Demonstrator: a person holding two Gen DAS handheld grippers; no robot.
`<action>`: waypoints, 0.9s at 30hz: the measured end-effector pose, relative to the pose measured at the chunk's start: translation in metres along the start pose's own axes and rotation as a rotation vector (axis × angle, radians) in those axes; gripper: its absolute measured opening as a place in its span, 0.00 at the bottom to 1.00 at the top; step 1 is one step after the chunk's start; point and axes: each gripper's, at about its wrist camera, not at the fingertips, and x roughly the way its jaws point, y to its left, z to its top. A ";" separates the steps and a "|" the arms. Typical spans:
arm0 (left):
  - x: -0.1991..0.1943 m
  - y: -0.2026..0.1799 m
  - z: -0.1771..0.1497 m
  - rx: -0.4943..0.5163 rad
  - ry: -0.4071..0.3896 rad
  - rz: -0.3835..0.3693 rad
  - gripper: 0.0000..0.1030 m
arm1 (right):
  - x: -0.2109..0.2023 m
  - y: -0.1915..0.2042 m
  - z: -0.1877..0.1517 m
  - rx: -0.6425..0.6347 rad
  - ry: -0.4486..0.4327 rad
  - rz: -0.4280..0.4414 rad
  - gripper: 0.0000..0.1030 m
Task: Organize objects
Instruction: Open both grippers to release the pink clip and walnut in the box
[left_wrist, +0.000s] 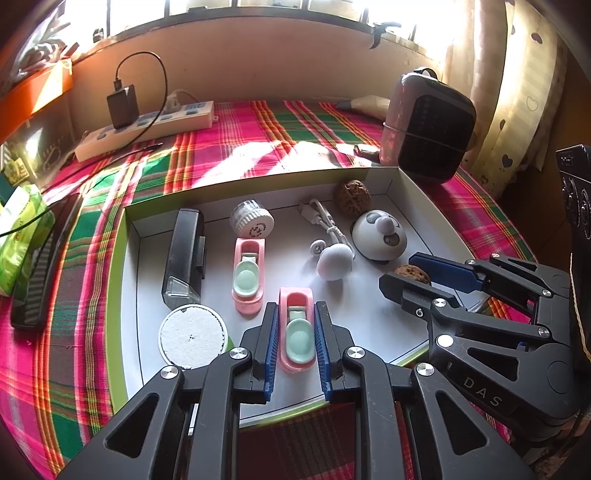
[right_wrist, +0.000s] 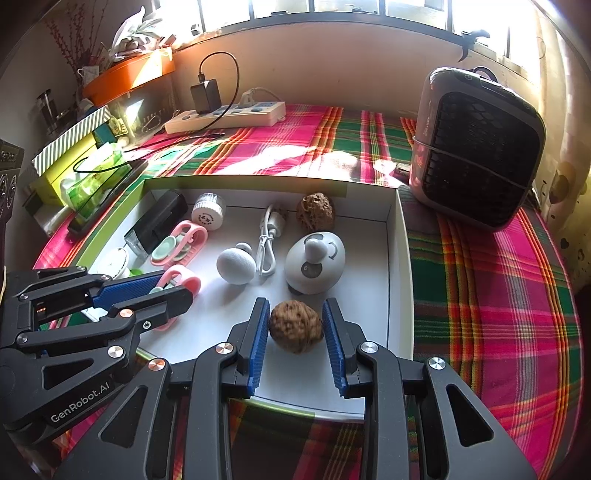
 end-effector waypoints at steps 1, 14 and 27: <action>0.000 0.000 0.000 0.000 0.000 0.003 0.20 | 0.000 0.000 0.000 0.001 0.000 0.000 0.30; -0.007 -0.001 -0.004 -0.010 -0.013 0.020 0.25 | -0.009 0.000 -0.003 0.020 -0.021 -0.002 0.40; -0.034 -0.005 -0.018 -0.016 -0.064 0.070 0.25 | -0.035 0.010 -0.014 0.037 -0.070 -0.007 0.40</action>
